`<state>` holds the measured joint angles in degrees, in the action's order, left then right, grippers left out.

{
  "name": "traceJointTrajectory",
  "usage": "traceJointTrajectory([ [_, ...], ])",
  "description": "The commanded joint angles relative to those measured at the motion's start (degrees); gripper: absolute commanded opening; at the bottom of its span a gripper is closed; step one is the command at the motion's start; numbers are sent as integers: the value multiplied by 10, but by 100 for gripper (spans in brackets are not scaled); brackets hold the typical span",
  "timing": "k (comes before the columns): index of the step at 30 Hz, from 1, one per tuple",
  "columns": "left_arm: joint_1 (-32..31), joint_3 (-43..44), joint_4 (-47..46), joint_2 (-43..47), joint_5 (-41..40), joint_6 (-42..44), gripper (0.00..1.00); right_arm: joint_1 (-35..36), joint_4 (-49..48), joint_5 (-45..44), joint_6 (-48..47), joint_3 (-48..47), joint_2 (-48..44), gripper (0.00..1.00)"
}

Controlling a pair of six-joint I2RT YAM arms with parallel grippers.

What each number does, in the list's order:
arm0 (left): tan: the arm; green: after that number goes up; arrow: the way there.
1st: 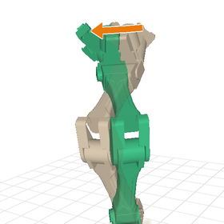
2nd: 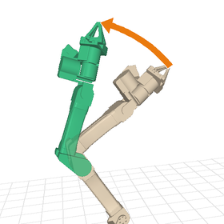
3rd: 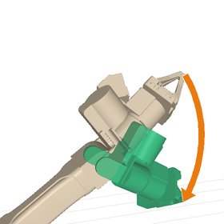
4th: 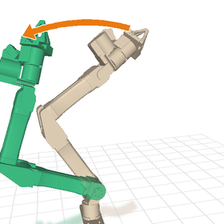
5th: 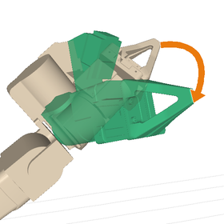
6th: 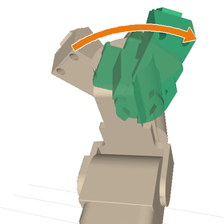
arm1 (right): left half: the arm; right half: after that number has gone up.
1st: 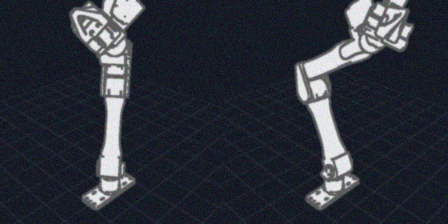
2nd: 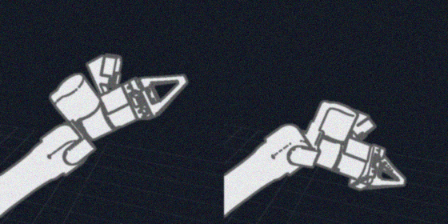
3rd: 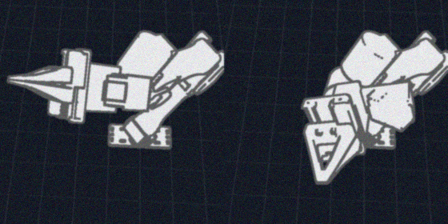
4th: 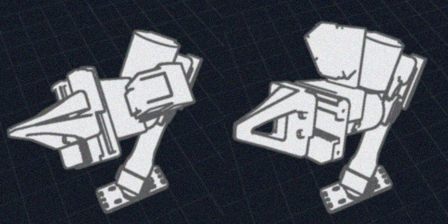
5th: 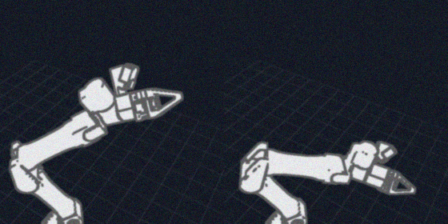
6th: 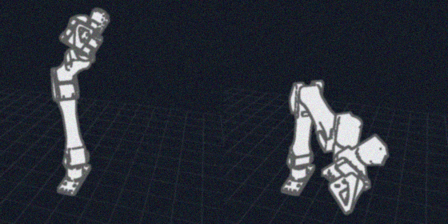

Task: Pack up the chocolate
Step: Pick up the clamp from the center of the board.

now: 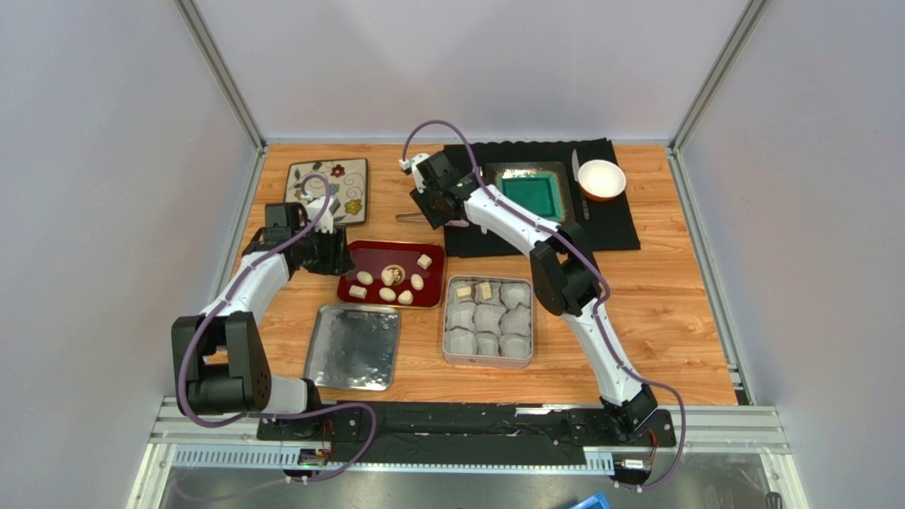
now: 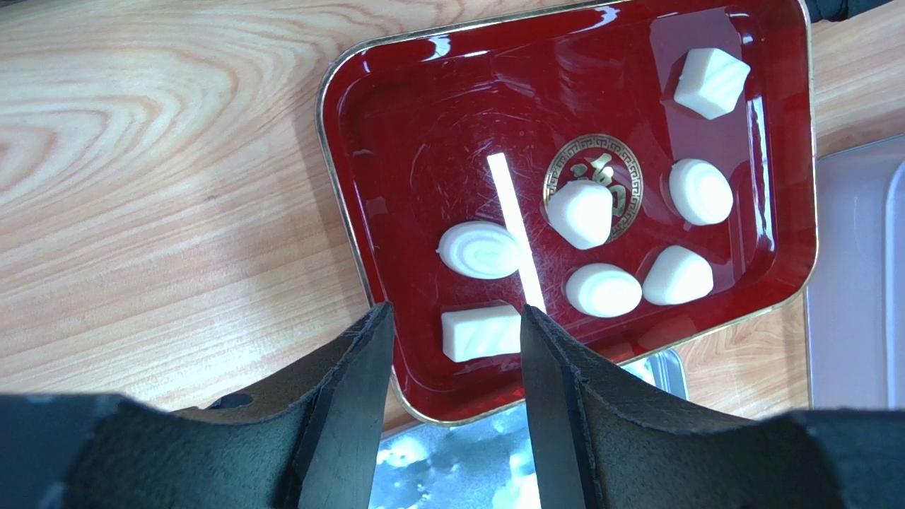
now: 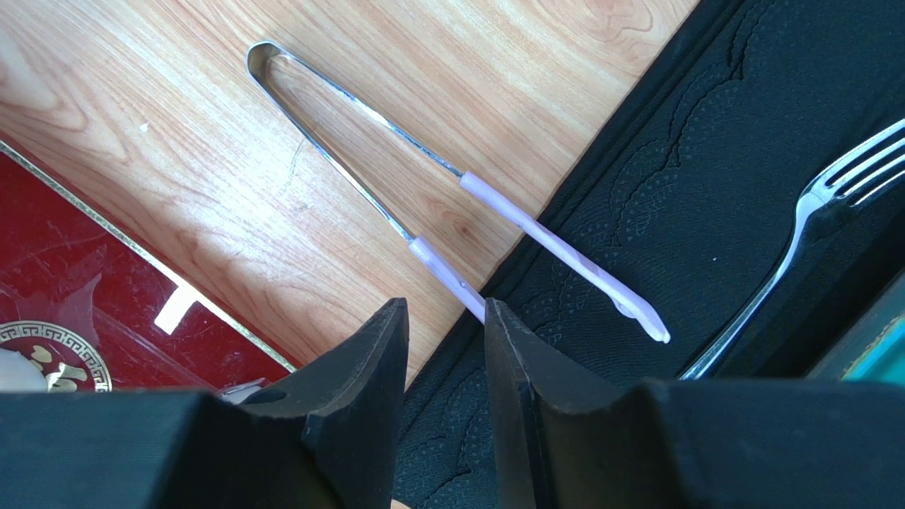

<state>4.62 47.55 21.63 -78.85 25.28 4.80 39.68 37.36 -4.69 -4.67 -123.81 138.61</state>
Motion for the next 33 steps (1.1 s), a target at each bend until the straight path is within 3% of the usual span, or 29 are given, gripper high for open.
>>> traceJointTrajectory([
  [1,7,13,-2,17,16,-1,56,0,3,7,-22,-30,15,37],
  [30,14,25,5,33,30,-8,56,-13,72,38,-40,-71,52,29],
  [33,14,25,5,34,33,-9,56,-14,72,38,-42,-71,54,23],
])
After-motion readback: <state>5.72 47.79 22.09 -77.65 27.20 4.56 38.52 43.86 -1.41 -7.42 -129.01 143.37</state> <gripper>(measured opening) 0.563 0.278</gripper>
